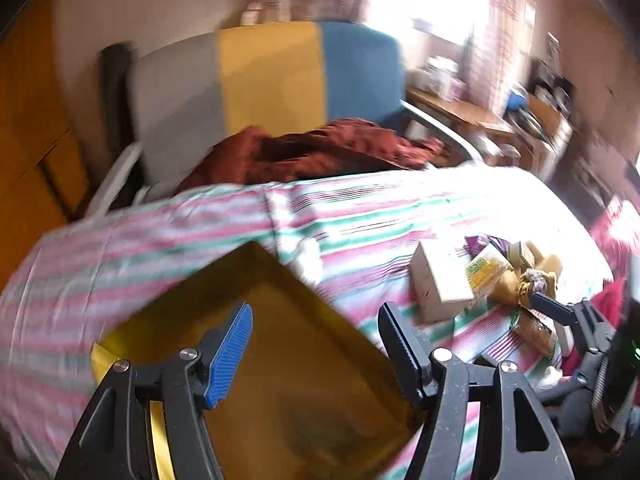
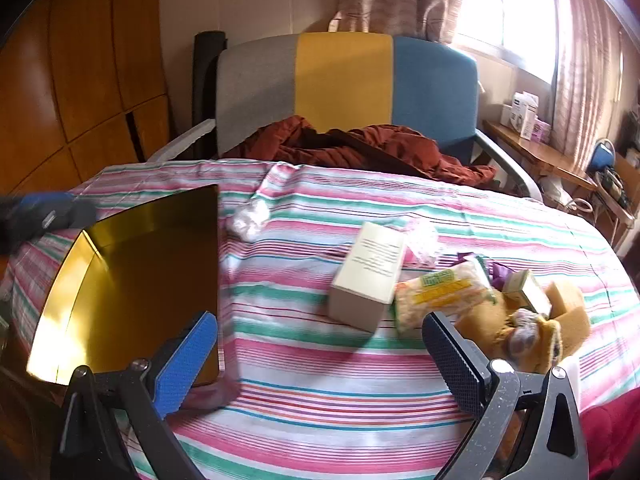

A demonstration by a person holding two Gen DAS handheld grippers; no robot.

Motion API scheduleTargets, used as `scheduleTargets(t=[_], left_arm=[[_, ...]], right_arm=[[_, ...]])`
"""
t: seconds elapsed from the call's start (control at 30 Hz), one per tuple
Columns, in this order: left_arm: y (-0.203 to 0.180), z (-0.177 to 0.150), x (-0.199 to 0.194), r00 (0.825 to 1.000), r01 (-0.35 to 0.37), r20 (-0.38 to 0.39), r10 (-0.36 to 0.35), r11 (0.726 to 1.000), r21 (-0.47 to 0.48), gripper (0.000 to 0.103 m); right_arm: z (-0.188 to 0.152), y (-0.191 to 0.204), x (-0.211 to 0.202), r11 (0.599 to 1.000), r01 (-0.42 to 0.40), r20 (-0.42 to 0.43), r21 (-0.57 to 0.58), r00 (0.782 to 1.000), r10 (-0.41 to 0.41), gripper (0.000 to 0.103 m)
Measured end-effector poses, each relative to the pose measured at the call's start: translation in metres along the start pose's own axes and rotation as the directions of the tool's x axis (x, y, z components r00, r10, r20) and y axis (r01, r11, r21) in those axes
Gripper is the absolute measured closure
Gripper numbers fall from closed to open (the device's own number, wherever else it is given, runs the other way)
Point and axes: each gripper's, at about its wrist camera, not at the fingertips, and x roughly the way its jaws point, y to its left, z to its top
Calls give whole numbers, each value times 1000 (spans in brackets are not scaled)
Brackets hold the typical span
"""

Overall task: Organize objects
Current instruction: 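Reach the left gripper to the plastic-wrapped white bundle while the right gripper reaches the cream box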

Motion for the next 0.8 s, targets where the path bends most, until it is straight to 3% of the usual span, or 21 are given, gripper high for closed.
scheduleTargets(t=[0.07,0.2,0.53,0.7,0.8], left_arm=[[-6,20,27,999,38,-29,-36,997,66,37],[-9,46,75,991,87,-115,-74,990,114,37],[-7,63,177,945,73,-326,-5,977,198,58],[-5,57,201,920,40,-388,55,972,232,75],[-8,56,200,933,35,-354,64,963,266,95]], right_arm=[[1,-10,0,1000,7,-1,6,1000,-7,0],[1,-27,2,1000,22,-18,15,1000,-22,0],[1,-51,16,998,37,-74,47,997,-33,0],[1,-55,22,998,34,-88,49,996,-29,0],[2,-55,26,998,36,-98,43,995,-31,0]])
